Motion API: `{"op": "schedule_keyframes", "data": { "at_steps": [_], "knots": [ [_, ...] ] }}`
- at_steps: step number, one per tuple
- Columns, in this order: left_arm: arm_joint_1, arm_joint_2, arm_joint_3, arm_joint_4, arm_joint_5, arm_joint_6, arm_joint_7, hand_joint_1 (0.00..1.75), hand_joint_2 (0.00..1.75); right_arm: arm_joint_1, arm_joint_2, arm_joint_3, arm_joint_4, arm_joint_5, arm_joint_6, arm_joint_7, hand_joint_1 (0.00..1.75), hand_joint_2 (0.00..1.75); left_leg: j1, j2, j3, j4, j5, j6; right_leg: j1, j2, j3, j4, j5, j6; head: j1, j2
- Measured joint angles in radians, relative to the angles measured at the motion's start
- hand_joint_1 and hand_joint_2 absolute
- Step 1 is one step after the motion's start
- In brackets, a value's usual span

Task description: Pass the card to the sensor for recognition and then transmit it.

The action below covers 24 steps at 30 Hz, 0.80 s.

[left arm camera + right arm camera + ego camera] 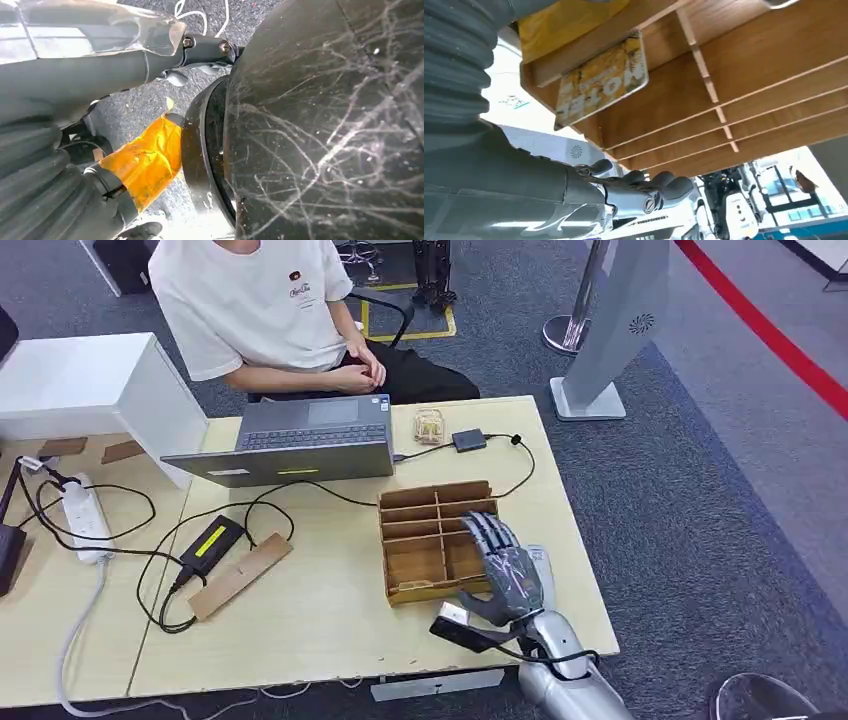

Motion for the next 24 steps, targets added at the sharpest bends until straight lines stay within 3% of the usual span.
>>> {"op": "schedule_keyframes", "data": {
  "at_steps": [11, 24],
  "knots": [
    [0.0, -0.001, 0.0, 0.0, 0.005, 0.003, 0.008, 0.0, 1.75, 0.009, 0.0, -0.026, 0.002, 0.008, -0.006, -0.003, 0.0, 1.75, 0.0, 0.0, 0.0, 0.0, 0.0, 0.0, 0.0, 0.0, 0.0, 0.0, 0.0, 0.0, 0.0, 0.0],
    [0.007, -0.001, 0.019, 0.0, 0.012, 0.01, 0.02, 0.0, 1.75, 0.049, 0.0, -0.056, -0.096, 0.008, -0.004, -0.009, 0.0, 1.75, 0.0, 0.001, 0.0, 0.0, 0.0, 0.0, 0.0, 0.0, 0.0, 0.0, 0.0, 0.0, 0.0, 0.0]
  ]
}}
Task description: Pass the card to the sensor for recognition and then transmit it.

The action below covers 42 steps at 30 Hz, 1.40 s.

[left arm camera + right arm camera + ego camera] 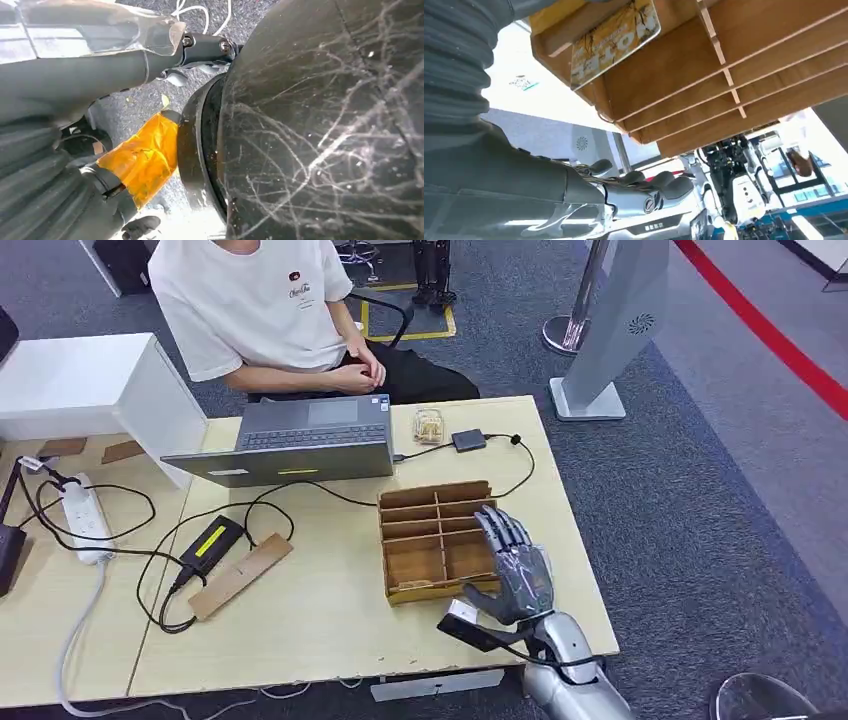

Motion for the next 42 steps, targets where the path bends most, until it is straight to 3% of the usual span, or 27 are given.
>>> {"op": "schedule_keyframes", "data": {
  "at_steps": [42],
  "knots": [
    [0.02, 0.005, 0.06, 0.0, 0.027, 0.026, 0.021, 0.0, 1.75, 0.124, -0.049, -0.018, -0.131, 0.021, 0.045, 0.009, 0.0, 1.75, 0.0, 0.003, 0.001, 0.0, 0.0, 0.0, 0.0, 0.002, 0.0, 0.0, 0.0, 0.0, 0.0, 0.0]
  ]
}}
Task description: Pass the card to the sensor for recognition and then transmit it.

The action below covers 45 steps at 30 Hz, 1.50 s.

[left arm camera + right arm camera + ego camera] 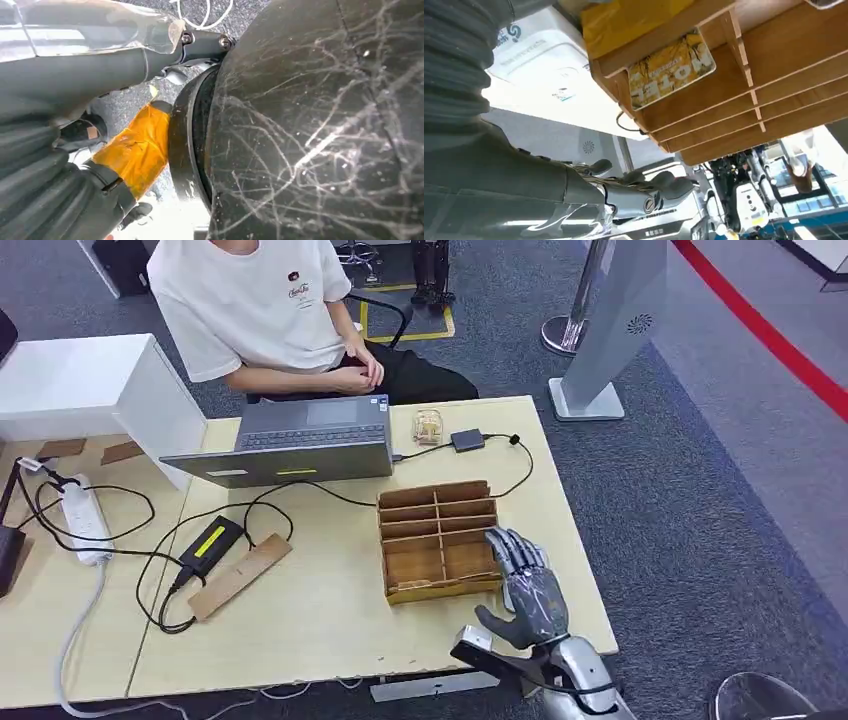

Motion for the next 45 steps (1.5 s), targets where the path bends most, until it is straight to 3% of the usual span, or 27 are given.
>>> {"op": "schedule_keyframes", "data": {
  "at_steps": [24, 25, 31, 37, 42, 45],
  "knots": [
    [0.011, 0.0, 0.047, 0.0, 0.027, 0.013, 0.022, 0.0, 1.75, -0.016, 0.013, 0.011, 0.05, 0.002, 0.021, -0.009, 0.0, 1.75, 0.0, 0.001, 0.0, 0.0, 0.0, 0.0, 0.0, 0.001, 0.0, 0.0, 0.0, 0.0, 0.0, 0.0],
    [0.011, 0.0, 0.048, 0.0, 0.028, 0.014, 0.023, 0.0, 1.75, -0.016, 0.013, 0.012, 0.051, 0.002, 0.021, -0.01, 1.75, 1.75, 0.0, 0.001, 0.0, 0.0, 0.0, 0.0, 0.0, 0.001, 0.0, 0.0, 0.0, 0.0, 0.0, 0.0],
    [0.013, 0.0, 0.058, 0.0, 0.025, 0.03, 0.006, 0.0, 1.75, -0.017, 0.013, 0.019, 0.051, -0.008, 0.028, -0.016, 1.75, 1.75, 0.0, 0.001, 0.0, 0.0, 0.0, 0.0, 0.0, 0.001, 0.0, 0.0, 0.0, 0.0, 0.0, 0.0],
    [0.019, 0.006, 0.058, 0.001, 0.003, 0.083, -0.088, 0.0, 1.75, -0.031, 0.013, 0.021, 0.055, -0.025, 0.03, -0.033, 1.75, 1.75, 0.0, 0.001, 0.001, 0.0, 0.0, 0.0, 0.0, 0.002, 0.0, 0.0, 0.0, 0.0, -0.001, 0.0],
    [0.021, 0.006, 0.059, 0.002, -0.002, 0.097, -0.088, 0.0, 1.75, -0.039, 0.018, 0.023, 0.071, -0.027, 0.015, -0.044, 1.75, 1.75, 0.0, 0.0, 0.001, 0.0, 0.0, 0.0, -0.001, 0.001, 0.001, 0.0, 0.0, 0.0, -0.001, 0.0],
    [0.022, 0.006, 0.06, 0.002, -0.002, 0.099, -0.087, 0.0, 1.75, -0.045, 0.02, 0.023, 0.077, -0.034, 0.015, -0.047, 1.62, 1.75, -0.001, -0.001, 0.001, 0.0, 0.0, 0.0, -0.002, 0.001, 0.001, 0.0, 0.0, 0.0, 0.0, 0.0]
  ]
}}
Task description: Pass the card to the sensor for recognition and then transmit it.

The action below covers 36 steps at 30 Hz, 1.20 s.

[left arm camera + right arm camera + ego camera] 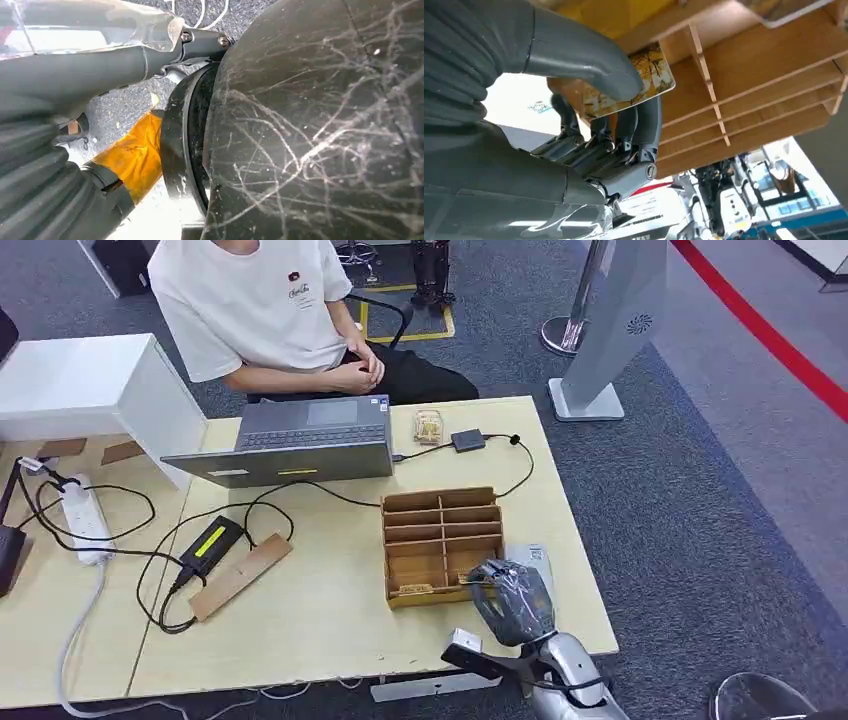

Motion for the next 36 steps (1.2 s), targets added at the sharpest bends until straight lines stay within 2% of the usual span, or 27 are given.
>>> {"op": "schedule_keyframes", "data": {
  "at_steps": [1, 2, 3, 15, 24, 36],
  "knots": [
    [0.0, 0.0, 0.0, 0.0, 0.0, 0.0, 0.001, 0.0, 0.0, -0.002, 0.001, 0.0, 0.002, -0.003, 0.0, 0.0, 1.64, 1.75, 0.0, 0.0, 0.0, 0.0, 0.0, 0.0, 0.0, 0.0, 0.0, 0.0, 0.0, 0.0, 0.0, 0.0],
    [0.0, 0.0, 0.002, 0.0, 0.0, 0.0, 0.002, 0.0, 0.0, -0.003, 0.001, 0.0, 0.003, -0.005, 0.001, 0.0, 1.61, 1.75, 0.0, 0.0, 0.0, 0.0, 0.0, 0.0, 0.0, 0.0, 0.0, 0.0, 0.0, 0.0, 0.0, 0.0],
    [0.001, 0.0, 0.003, 0.0, 0.0, 0.0, 0.002, 0.0, 1.75, -0.005, 0.001, 0.0, 0.004, -0.005, 0.001, 0.0, 1.61, 1.75, 0.0, 0.0, 0.0, 0.0, 0.0, 0.0, 0.0, 0.0, 0.0, 0.0, 0.0, 0.0, 0.0, 0.0],
    [0.002, 0.0, 0.027, 0.0, 0.01, -0.011, 0.006, 0.0, 1.75, -0.008, 0.001, 0.0, 0.013, -0.006, 0.01, -0.006, 1.61, 1.75, 0.0, 0.001, 0.001, 0.0, 0.0, 0.0, 0.0, 0.0, 0.0, 0.0, 0.0, 0.0, 0.0, 0.0],
    [0.005, 0.0, 0.037, 0.0, 0.012, 0.004, 0.006, 0.0, 1.75, -0.011, 0.003, 0.0, 0.013, -0.005, 0.011, -0.007, 1.61, 1.75, 0.0, 0.001, 0.0, 0.0, 0.0, 0.0, 0.0, 0.0, 0.0, 0.0, 0.0, 0.0, 0.0, 0.0],
    [0.006, -0.002, 0.05, 0.0, -0.008, -0.007, 0.014, 0.0, 1.75, -0.077, 0.016, 0.0, -0.015, -0.01, 0.012, -0.006, 1.61, 1.75, 0.0, 0.001, 0.0, 0.0, 0.0, 0.0, 0.0, 0.001, 0.0, 0.0, 0.0, 0.0, 0.0, 0.0]
  ]
}}
